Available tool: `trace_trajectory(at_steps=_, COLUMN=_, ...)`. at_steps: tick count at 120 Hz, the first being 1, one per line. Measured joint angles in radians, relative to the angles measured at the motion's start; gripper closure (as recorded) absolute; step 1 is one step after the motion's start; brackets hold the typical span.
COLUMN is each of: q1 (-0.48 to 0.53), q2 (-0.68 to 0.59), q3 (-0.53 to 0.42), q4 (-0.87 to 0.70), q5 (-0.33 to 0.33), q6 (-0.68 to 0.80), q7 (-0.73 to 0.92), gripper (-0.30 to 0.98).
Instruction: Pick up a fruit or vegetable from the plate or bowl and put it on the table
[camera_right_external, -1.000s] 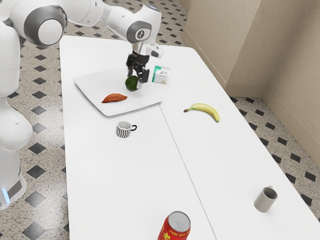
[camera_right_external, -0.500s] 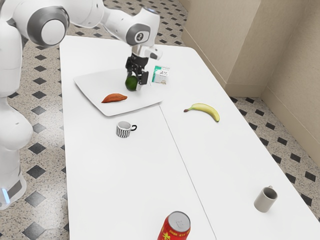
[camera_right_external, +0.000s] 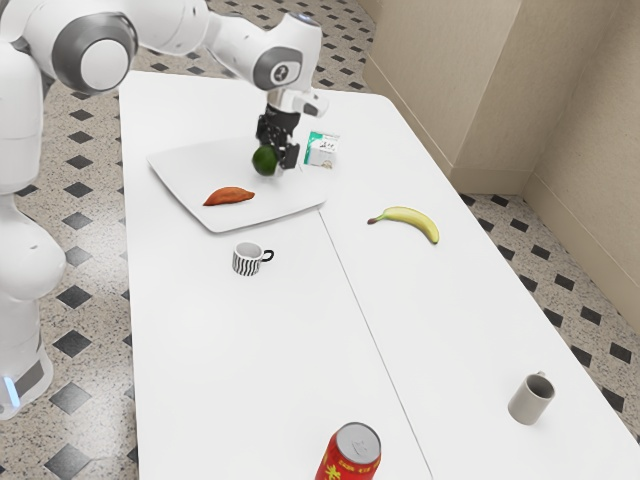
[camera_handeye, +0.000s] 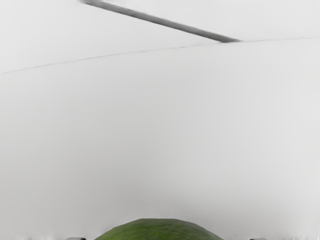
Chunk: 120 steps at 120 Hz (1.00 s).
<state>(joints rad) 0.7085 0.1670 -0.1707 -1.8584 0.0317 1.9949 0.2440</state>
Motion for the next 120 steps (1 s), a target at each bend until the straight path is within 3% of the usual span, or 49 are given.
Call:
trace_trajectory(at_steps=28, q1=-0.063, q2=-0.037, q3=-0.059, q4=0.033, q5=0.007, q6=-0.068, q7=-0.013, gripper=0.35)
trace_trajectory(at_steps=73, q1=-0.115, q2=0.032, q3=-0.359, q4=0.157, q5=0.054, q6=-0.168, q7=-0.079, gripper=0.35)
trace_trajectory(at_steps=90, q1=-0.114, q2=0.081, q3=-0.409, q4=0.165, q5=0.090, q6=-0.179, q7=-0.113, gripper=0.34)
trace_trajectory(at_steps=120, q1=-0.114, q2=0.111, q3=-0.411, q4=0.186, q5=0.103, q6=-0.189, q7=-0.151, gripper=0.07)
